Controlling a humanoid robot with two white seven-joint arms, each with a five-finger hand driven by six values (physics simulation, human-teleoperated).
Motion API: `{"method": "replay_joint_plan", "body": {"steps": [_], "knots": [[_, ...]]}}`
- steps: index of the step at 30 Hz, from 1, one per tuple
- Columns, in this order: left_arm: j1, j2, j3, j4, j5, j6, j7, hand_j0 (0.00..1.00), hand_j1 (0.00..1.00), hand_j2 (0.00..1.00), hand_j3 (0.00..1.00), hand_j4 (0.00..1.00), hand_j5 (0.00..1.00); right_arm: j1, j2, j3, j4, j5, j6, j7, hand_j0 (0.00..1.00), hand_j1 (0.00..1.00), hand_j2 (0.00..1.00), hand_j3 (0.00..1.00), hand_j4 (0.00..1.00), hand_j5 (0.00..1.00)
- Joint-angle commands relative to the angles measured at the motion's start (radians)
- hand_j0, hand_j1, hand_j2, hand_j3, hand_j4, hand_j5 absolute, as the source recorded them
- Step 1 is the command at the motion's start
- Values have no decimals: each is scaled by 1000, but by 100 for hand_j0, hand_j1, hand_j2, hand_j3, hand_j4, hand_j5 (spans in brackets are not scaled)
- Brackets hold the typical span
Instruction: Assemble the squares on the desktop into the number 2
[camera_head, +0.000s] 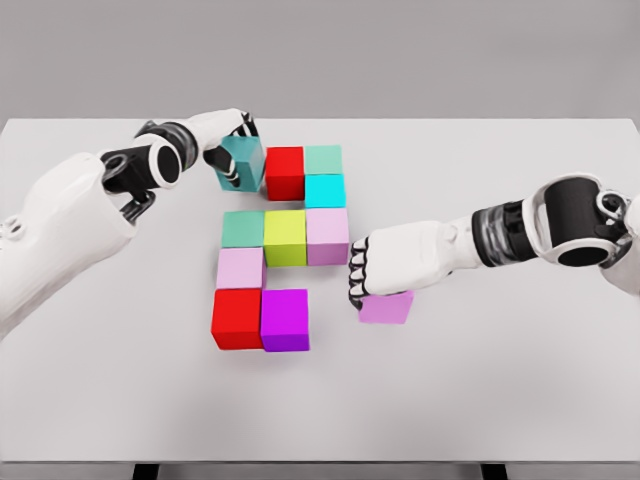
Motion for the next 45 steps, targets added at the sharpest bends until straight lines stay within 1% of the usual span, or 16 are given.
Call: {"method": "replay_joint_plan", "body": {"steps": [1, 5, 7, 8, 10, 16, 18, 21, 24, 27, 33, 36, 38, 39, 42, 45], "knots": [[0, -4, -6, 1, -4, -1, 1, 46, 46, 46, 46, 46, 46, -5, 36, 43, -2, -5, 3, -1, 54, 54, 54, 54, 54, 54], [-3, -2, -36, 2, -7, -1, 1, 60, 60, 60, 60, 60, 60, -35, 56, 88, -2, -5, 3, -1, 54, 54, 54, 54, 54, 54], [-3, -2, -36, 2, -9, -1, 0, 66, 66, 66, 66, 66, 66, -35, 53, 88, -2, -5, 3, -1, 60, 60, 60, 60, 60, 60], [-3, -1, -36, 4, -9, -1, 0, 70, 70, 70, 70, 70, 70, -37, 50, 85, -2, -5, 3, -1, 70, 70, 70, 70, 70, 70], [-5, -2, -36, 7, -9, -1, 0, 74, 74, 74, 74, 74, 74, -40, 47, 74, -2, -5, 3, -1, 100, 100, 100, 100, 100, 100], [-6, -4, -35, 13, -9, -1, 3, 76, 76, 76, 76, 76, 76, -40, 29, -44, 6, -41, 3, -1, 100, 100, 100, 100, 100, 100], [-6, -4, -36, 28, -10, -1, 4, 76, 76, 76, 76, 76, 76, -28, -42, -132, 7, -61, 3, -1, 100, 100, 100, 100, 100, 100], [-6, -4, -35, 31, -10, -1, 6, 78, 78, 78, 78, 78, 78, -26, -157, -175, 7, -85, 3, -1, 100, 100, 100, 100, 100, 100], [-6, -4, -36, 31, -12, -1, 6, 79, 79, 79, 79, 79, 79, -26, -210, -167, 6, -79, 3, -1, 100, 100, 100, 100, 100, 100], [-8, -4, -35, 32, -12, -1, 6, 82, 82, 82, 82, 82, 82, -29, -221, -86, -2, -58, 3, -1, 100, 100, 100, 100, 100, 100], [-18, 12, -29, 30, -10, -1, 4, 98, 98, 98, 98, 98, 98, -34, -223, 20, -5, -21, 3, -1, 100, 100, 100, 100, 100, 100], [-35, 73, -26, 30, -2, -18, 4, 100, 100, 100, 100, 100, 100, -35, -223, 32, -5, -10, 3, -1, 100, 100, 100, 100, 100, 100], [-58, 167, -24, 27, 1, -41, 4, 100, 100, 100, 100, 100, 100, -37, -223, 68, -5, -10, 3, -1, 100, 100, 100, 100, 100, 100], [-58, 194, -26, 22, 1, -75, 4, 100, 100, 100, 100, 100, 100, -37, -223, 69, -5, -10, 3, -1, 100, 100, 100, 100, 100, 100], [-52, 283, -30, 79, 2, -487, 4, 100, 100, 100, 100, 100, 100, -37, -220, 108, -5, -8, 3, -1, 100, 100, 100, 100, 100, 100], [-51, 280, -35, 180, -12, -585, 1, 100, 100, 100, 100, 100, 100, -37, -203, 114, -5, -8, 3, -1, 100, 100, 100, 100, 100, 100]]}}
